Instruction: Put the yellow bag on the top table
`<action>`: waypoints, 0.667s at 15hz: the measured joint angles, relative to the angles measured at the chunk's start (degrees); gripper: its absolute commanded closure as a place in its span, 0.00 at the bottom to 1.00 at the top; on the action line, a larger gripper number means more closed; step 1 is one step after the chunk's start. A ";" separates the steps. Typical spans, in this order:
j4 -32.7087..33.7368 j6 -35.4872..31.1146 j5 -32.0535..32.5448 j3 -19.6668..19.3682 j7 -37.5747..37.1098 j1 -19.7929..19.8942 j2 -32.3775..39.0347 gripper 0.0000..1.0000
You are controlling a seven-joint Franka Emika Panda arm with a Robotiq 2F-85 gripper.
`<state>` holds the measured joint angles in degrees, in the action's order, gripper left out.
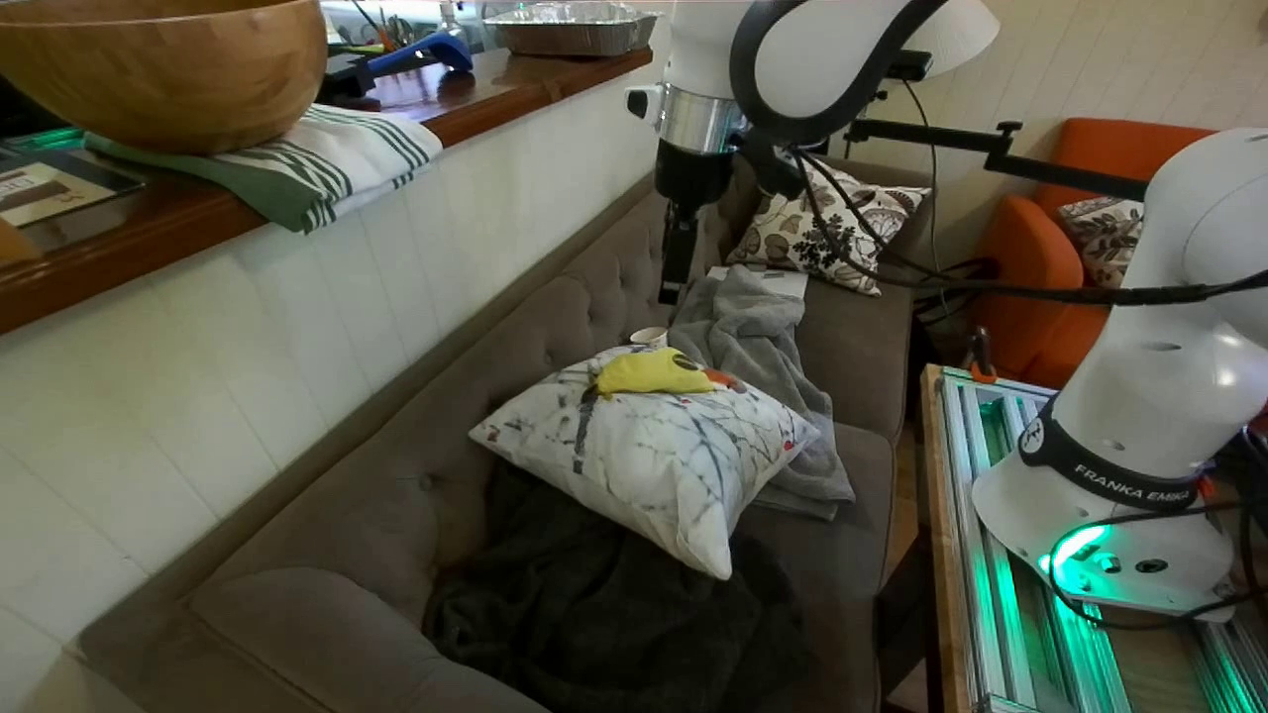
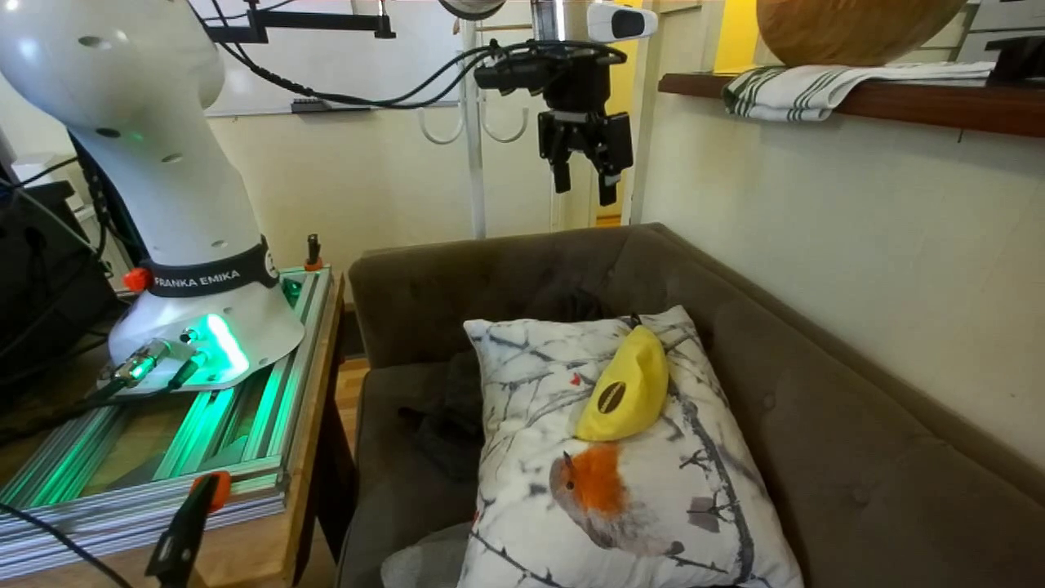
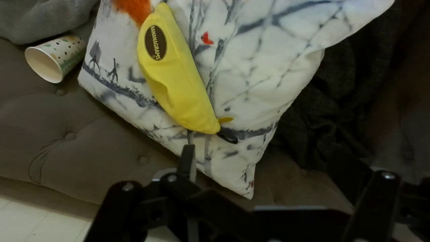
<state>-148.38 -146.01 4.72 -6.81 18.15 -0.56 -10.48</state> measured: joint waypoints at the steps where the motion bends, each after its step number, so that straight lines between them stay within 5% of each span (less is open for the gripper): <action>1: 0.14 -1.35 0.94 0.05 -0.58 0.50 0.50 0.00; 10: 8.23 -8.44 -1.16 -1.23 5.17 7.21 21.94 0.00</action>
<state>-140.15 -154.45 3.56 -8.05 23.32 6.65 11.46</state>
